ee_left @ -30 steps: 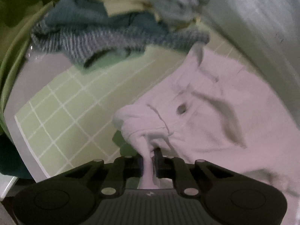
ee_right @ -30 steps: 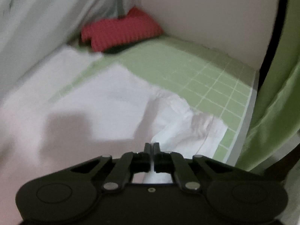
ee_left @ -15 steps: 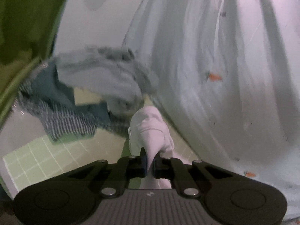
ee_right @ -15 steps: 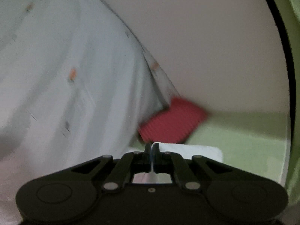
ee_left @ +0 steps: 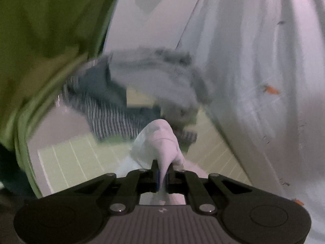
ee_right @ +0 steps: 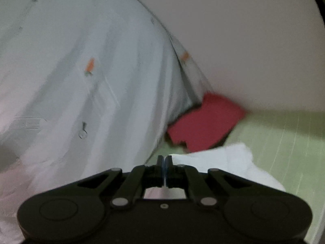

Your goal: Fold clothes

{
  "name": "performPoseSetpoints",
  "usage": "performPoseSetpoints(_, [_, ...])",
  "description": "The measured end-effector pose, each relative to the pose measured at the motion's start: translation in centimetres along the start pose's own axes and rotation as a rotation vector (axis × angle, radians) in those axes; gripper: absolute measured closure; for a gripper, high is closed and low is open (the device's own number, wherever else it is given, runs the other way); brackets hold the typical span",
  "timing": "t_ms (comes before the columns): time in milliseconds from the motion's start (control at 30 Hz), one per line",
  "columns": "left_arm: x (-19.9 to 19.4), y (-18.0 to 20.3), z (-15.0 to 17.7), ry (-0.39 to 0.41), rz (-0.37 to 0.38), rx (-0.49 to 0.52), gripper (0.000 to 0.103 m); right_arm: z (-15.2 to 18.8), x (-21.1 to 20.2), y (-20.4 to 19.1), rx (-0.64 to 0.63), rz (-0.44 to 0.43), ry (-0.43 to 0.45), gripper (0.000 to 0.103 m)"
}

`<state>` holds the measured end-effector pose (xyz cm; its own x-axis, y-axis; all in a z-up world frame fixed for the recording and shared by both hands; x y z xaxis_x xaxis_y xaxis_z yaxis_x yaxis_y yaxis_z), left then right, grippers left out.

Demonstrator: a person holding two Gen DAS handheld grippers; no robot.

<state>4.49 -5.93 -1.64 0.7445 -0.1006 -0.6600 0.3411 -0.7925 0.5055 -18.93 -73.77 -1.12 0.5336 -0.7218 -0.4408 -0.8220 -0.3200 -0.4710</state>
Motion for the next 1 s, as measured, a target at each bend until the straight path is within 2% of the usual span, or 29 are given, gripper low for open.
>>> performPoseSetpoints(67, [2.0,0.1,0.3,-0.019,-0.006,-0.011,0.096,0.7,2.1,-0.9,-0.023,0.032,-0.022,0.102])
performPoseSetpoints(233, [7.3,1.8,-1.5,-0.041,0.005,-0.042,0.096,0.3,9.1,-4.7,-0.072,0.079,-0.039,0.102])
performPoseSetpoints(367, [13.6,4.2,-3.0,0.007,-0.059,-0.01,0.094,-1.2,16.5,-11.1,-0.179,0.088,0.07,0.103])
performPoseSetpoints(467, [17.3,4.9,-4.3,-0.018,-0.104,-0.062,0.087,-0.9,21.0,-14.3,-0.206,0.02,-0.043,0.101])
performPoseSetpoints(500, [17.8,4.9,-4.3,-0.035,-0.103,-0.083,0.085,-0.8,22.5,-15.4,-0.215,-0.003,-0.08,0.086])
performPoseSetpoints(533, [18.1,4.8,-4.2,-0.045,-0.105,-0.088,0.081,-0.6,23.9,-16.4,-0.225,-0.024,-0.117,0.059])
performPoseSetpoints(600, [17.9,4.4,-3.5,-0.052,-0.118,-0.066,0.065,2.5,23.1,-15.1,-0.286,0.008,-0.137,0.036])
performPoseSetpoints(633, [17.8,4.2,-3.1,-0.056,-0.124,-0.056,0.054,4.1,22.7,-14.0,-0.315,0.026,-0.154,0.033])
performPoseSetpoints(733, [17.5,3.6,-2.0,-0.066,-0.143,-0.023,0.052,8.9,23.1,-9.5,-0.354,0.129,-0.326,0.033])
performPoseSetpoints(800, [17.3,3.2,-1.3,-0.073,-0.156,-0.002,0.052,11.0,23.3,-7.2,-0.29,0.159,-0.43,0.033])
performPoseSetpoints(900, [17.1,2.6,-1.0,-0.082,-0.153,-0.007,0.052,12.8,22.9,-6.8,-0.232,0.163,-0.461,0.032])
performPoseSetpoints(1000, [17.1,2.9,-1.3,-0.076,-0.146,-0.012,0.052,13.7,22.9,-7.1,-0.086,0.175,-0.493,0.031])
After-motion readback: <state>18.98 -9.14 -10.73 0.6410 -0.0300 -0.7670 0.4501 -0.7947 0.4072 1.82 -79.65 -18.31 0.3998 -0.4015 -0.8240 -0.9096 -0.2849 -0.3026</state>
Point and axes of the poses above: each gripper's, at about its wrist camera, not at the fingertips, and x roughly the way its jaws point, y to its right, z to its underside, the point moved 2 cm from there along x, roughly the way its jaws point, and after that the axes turned 6 degrees about z, right-handed, at the moved point
